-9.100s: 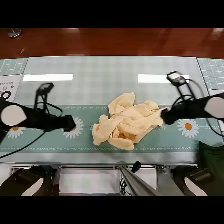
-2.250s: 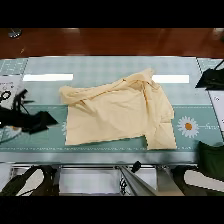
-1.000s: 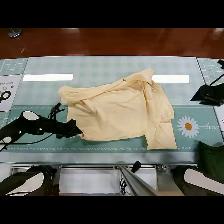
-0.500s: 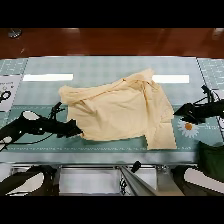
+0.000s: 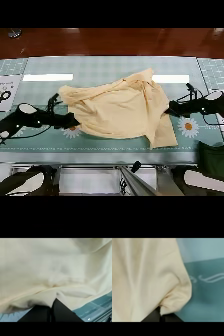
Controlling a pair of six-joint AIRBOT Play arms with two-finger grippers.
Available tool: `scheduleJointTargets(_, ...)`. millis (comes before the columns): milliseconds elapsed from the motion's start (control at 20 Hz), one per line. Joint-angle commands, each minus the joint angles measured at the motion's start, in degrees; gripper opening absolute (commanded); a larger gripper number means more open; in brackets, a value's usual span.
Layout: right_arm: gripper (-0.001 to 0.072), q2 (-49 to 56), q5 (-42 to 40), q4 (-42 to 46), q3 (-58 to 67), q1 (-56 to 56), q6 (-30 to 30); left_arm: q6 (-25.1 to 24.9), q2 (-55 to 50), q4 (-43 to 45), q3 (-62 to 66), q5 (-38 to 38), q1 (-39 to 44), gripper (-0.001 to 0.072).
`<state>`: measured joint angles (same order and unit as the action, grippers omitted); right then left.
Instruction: Fold the shirts.
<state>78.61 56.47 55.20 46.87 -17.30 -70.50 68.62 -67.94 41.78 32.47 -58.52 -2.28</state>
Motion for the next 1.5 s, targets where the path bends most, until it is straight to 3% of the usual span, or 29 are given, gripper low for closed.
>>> scheduleJointTargets(0,0.0039,-5.62,0.48,-1.55,8.07,0.37,-0.20,-0.46,3.61,-0.68,9.46,-3.21,-1.42,0.0021)
scheduleJointTargets(250,0.0039,-24.39,7.82,-5.86,30.47,0.33,0.42,3.19,19.71,-0.76,35.39,-6.03,-8.48,0.0021)
scheduleJointTargets(500,0.0038,-39.50,-6.82,-2.49,49.62,0.33,-5.38,-1.20,32.26,-0.50,62.36,3.85,-13.66,0.0022)
scheduleJointTargets(600,0.0038,-41.53,-7.91,0.83,55.25,0.33,-9.81,-1.05,35.04,0.90,70.03,6.27,-14.38,0.0021)
scheduleJointTargets(800,0.0039,-42.40,-3.48,4.90,63.91,0.33,-11.63,6.45,38.84,6.80,76.52,4.94,-14.49,0.0021)
scheduleJointTargets(950,0.0039,-42.40,4.17,11.08,66.16,0.33,-13.57,15.15,40.39,15.45,76.63,-4.72,-14.49,0.0022)
scheduleJointTargets(1250,0.0039,-37.07,30.10,20.61,66.14,0.33,-12.74,20.20,37.42,16.33,74.49,-32.87,-14.51,0.0022)
scheduleJointTargets(1450,0.0039,-28.48,40.98,20.52,66.07,1.11,-11.17,20.00,37.16,16.31,62.07,-38.86,-14.51,0.0022)
